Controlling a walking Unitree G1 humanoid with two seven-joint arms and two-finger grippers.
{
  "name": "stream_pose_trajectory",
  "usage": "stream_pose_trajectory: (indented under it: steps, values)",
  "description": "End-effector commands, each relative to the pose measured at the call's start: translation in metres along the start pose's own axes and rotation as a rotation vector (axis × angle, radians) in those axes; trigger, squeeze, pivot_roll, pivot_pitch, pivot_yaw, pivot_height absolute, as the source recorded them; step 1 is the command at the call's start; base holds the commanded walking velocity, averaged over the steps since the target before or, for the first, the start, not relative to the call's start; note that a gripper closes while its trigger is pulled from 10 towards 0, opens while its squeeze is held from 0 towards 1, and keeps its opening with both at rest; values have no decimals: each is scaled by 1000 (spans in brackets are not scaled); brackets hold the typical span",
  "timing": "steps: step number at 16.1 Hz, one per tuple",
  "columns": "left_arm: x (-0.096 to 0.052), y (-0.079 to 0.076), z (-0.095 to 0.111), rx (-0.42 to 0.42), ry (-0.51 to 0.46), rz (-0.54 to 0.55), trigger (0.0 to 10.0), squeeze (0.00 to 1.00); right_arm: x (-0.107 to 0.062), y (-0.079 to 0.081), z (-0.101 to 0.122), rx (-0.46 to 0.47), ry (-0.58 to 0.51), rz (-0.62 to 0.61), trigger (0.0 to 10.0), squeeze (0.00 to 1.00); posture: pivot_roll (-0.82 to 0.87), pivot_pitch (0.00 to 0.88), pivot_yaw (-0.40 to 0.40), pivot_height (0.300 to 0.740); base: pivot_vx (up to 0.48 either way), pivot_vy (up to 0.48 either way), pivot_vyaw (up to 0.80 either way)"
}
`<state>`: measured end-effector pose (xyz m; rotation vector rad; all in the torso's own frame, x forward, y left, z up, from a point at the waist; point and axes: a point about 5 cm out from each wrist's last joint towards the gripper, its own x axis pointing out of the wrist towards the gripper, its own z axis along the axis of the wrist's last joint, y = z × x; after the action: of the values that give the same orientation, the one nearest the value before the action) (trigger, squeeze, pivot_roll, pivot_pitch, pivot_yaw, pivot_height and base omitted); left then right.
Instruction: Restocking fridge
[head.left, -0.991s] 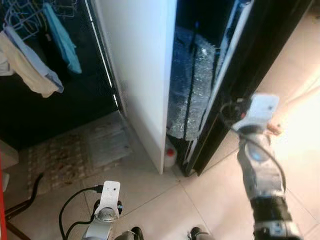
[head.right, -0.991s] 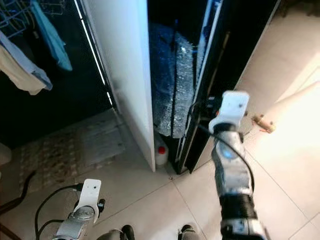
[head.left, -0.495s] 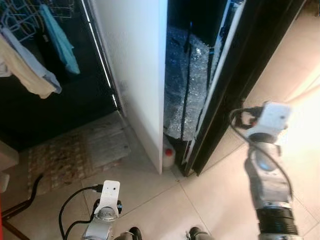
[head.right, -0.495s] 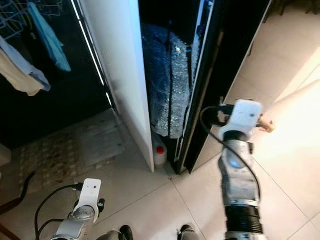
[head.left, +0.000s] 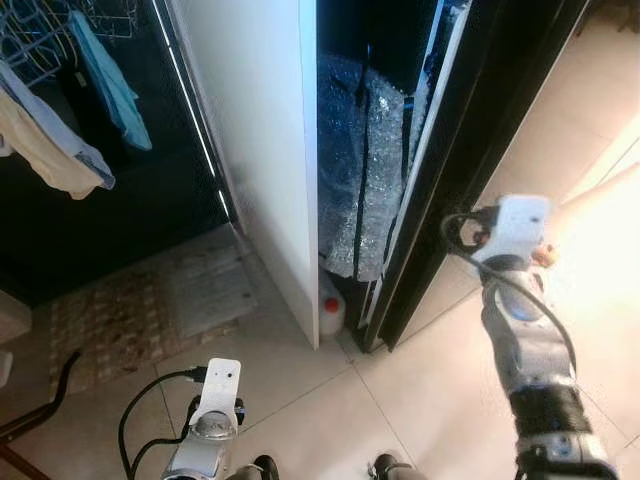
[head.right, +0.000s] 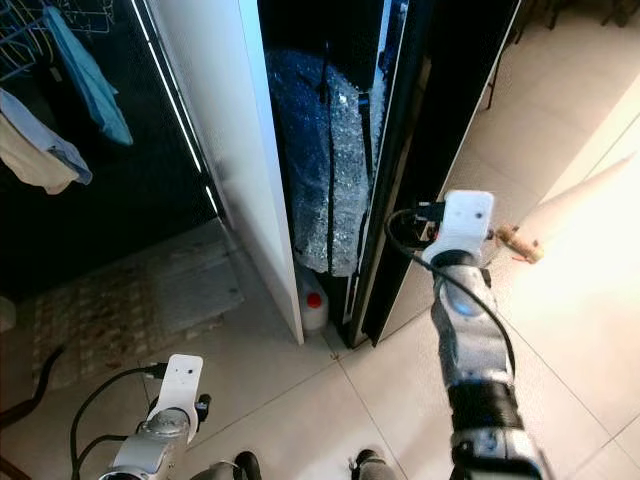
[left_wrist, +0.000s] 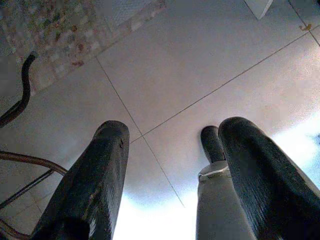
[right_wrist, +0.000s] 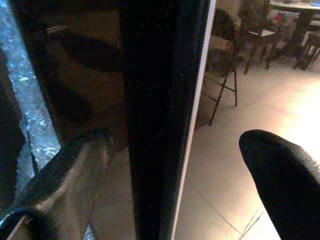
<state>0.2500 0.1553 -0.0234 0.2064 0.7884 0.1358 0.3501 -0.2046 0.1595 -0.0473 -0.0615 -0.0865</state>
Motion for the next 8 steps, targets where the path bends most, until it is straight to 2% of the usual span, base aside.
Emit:
stream_pose_trajectory:
  steps: [1, 6, 8]
  values:
    - [0, 0, -11, 5, 42, -3, 10000, 0, 2, -2, -2, -13, 10, 1, 10000, 0, -145, 183, 29, 740, 0, 0, 0]
    - [0, 1, -12, 7, 49, 3, 10000, 0, 9, -10, 0, -38, 10, 0, 10000, 0, -142, 182, 32, 740, 0, 0, 0]
    - [0, 2, -12, 6, 45, 6, 10000, 0, 15, -3, 5, -40, -10, 58, 10000, 0, -137, 177, 33, 740, 0, 0, 0]
